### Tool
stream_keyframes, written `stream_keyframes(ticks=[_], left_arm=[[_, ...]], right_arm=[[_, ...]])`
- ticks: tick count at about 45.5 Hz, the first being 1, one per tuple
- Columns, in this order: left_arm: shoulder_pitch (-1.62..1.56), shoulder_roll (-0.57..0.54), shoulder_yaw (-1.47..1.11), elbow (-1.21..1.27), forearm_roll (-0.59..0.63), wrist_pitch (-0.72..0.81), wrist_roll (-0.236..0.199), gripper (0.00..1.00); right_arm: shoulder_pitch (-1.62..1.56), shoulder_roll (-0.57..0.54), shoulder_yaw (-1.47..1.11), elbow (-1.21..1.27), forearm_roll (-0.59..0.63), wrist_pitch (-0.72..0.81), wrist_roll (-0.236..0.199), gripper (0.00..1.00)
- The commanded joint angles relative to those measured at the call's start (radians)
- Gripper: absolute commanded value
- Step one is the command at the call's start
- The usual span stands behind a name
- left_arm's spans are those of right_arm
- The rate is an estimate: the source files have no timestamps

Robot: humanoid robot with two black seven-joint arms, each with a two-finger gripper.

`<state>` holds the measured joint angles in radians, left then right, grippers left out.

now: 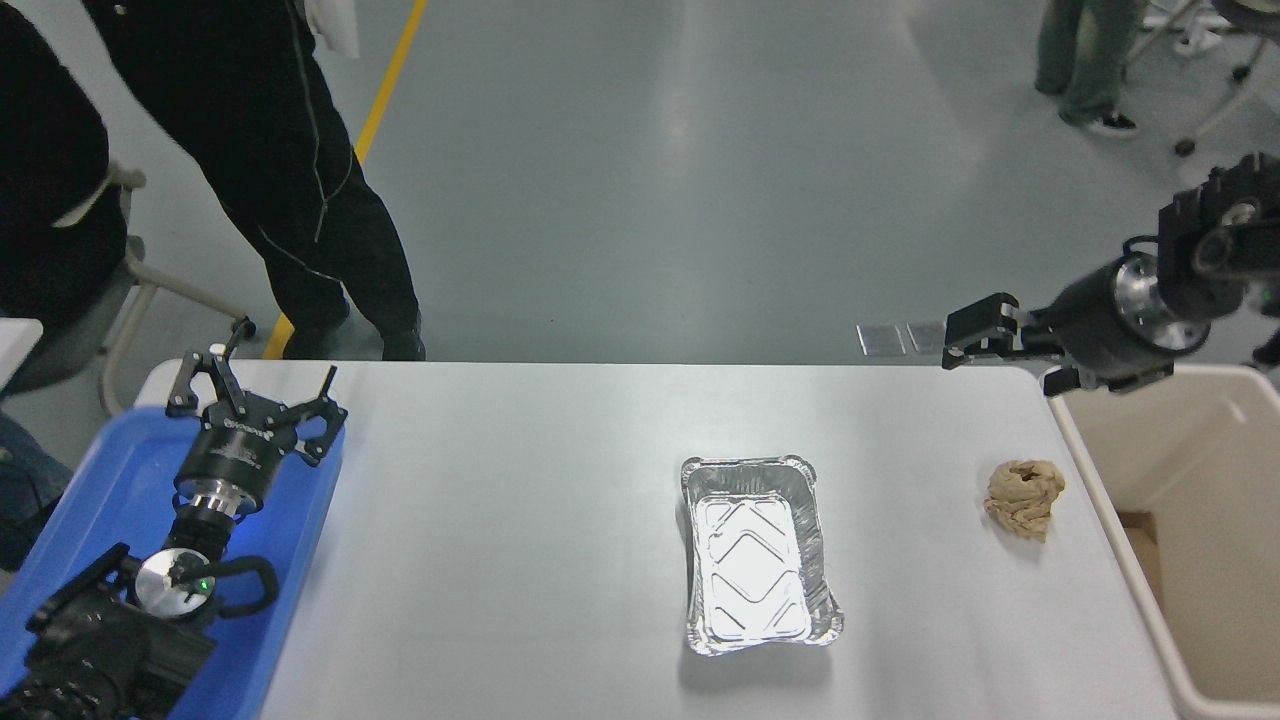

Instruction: Pick up foil plate and place in dustbin

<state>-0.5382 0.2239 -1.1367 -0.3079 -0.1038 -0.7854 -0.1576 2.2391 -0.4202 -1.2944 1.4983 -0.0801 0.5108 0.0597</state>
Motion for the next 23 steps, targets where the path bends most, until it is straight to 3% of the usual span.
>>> stream_keyframes(ticks=[1, 4, 23], left_arm=[[0.001, 0.0, 0.0, 0.001, -0.001, 0.0, -0.002, 0.99], [0.001, 0.0, 0.0, 0.001, -0.001, 0.0, -0.002, 0.99], [0.001, 0.0, -0.002, 0.001, -0.001, 0.0, -0.002, 0.99]], right_arm=[[0.209, 0.046, -0.029, 0.114, 0.008, 0.212, 0.0, 1.0], [0.267, 0.049, -0.028, 0.143, 0.008, 0.275, 0.0, 1.0], [0.33, 0.057, -0.009, 0.149, 0.008, 0.275, 0.0, 1.0]])
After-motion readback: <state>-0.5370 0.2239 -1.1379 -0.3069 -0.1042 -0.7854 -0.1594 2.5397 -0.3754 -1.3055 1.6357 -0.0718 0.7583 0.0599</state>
